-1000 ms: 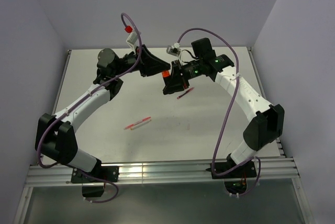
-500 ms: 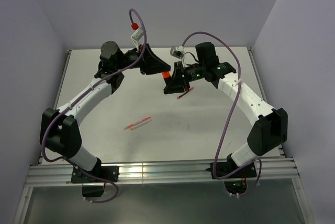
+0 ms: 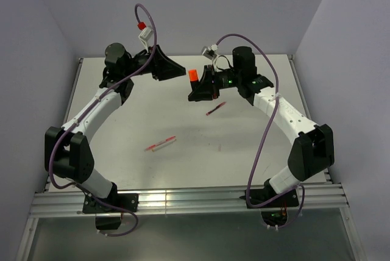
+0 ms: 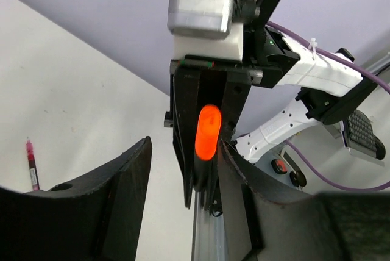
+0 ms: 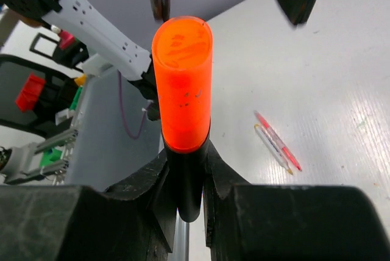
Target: Insert the pens into the pen caps
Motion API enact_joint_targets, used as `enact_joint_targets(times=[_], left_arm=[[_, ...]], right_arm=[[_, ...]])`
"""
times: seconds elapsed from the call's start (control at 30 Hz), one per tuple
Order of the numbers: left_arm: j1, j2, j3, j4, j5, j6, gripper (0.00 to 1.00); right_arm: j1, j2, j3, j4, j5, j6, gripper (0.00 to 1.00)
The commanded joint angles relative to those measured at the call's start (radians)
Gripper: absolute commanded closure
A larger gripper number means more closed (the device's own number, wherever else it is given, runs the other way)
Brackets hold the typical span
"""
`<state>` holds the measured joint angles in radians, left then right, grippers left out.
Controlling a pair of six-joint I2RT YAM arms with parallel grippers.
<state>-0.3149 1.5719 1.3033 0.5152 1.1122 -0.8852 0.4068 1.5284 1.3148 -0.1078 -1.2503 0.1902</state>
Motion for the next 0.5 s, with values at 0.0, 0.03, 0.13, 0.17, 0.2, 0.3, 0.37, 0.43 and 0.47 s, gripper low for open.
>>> enact_joint_targets(times=[0.0, 0.03, 0.13, 0.17, 0.2, 0.3, 0.37, 0.43, 0.47], left_arm=[[-0.004, -0.064, -0.032, 0.046, -0.017, -0.003, 0.47], [-0.006, -0.067, -0.041, 0.04, -0.018, 0.0, 0.47], [-0.018, -0.075, -0.053, 0.014, -0.037, 0.02, 0.46], [-0.027, -0.075, -0.055, 0.008, -0.044, 0.022, 0.46], [-0.032, -0.075, -0.056, 0.006, -0.048, 0.022, 0.46], [-0.049, -0.072, -0.056, 0.023, -0.054, 0.012, 0.45], [-0.052, -0.069, -0.047, 0.022, -0.058, 0.011, 0.45], [-0.053, -0.062, -0.042, 0.035, -0.063, -0.001, 0.45], [-0.053, -0.059, -0.042, 0.048, -0.064, -0.011, 0.46]], right_arm=[[-0.006, -0.001, 0.006, 0.278, -0.006, 0.265, 1.0], [-0.006, 0.006, 0.003, 0.318, -0.003, 0.306, 1.0], [-0.006, 0.024, -0.011, 0.492, 0.009, 0.474, 1.0], [-0.005, 0.029, -0.014, 0.528, 0.009, 0.507, 1.0], [-0.006, 0.033, -0.017, 0.584, 0.014, 0.556, 1.0], [-0.005, 0.038, -0.017, 0.606, 0.017, 0.575, 1.0], [-0.005, 0.039, -0.026, 0.611, 0.015, 0.578, 1.0], [-0.003, 0.035, -0.032, 0.615, 0.014, 0.575, 1.0], [-0.002, 0.033, -0.038, 0.617, 0.014, 0.574, 1.0]])
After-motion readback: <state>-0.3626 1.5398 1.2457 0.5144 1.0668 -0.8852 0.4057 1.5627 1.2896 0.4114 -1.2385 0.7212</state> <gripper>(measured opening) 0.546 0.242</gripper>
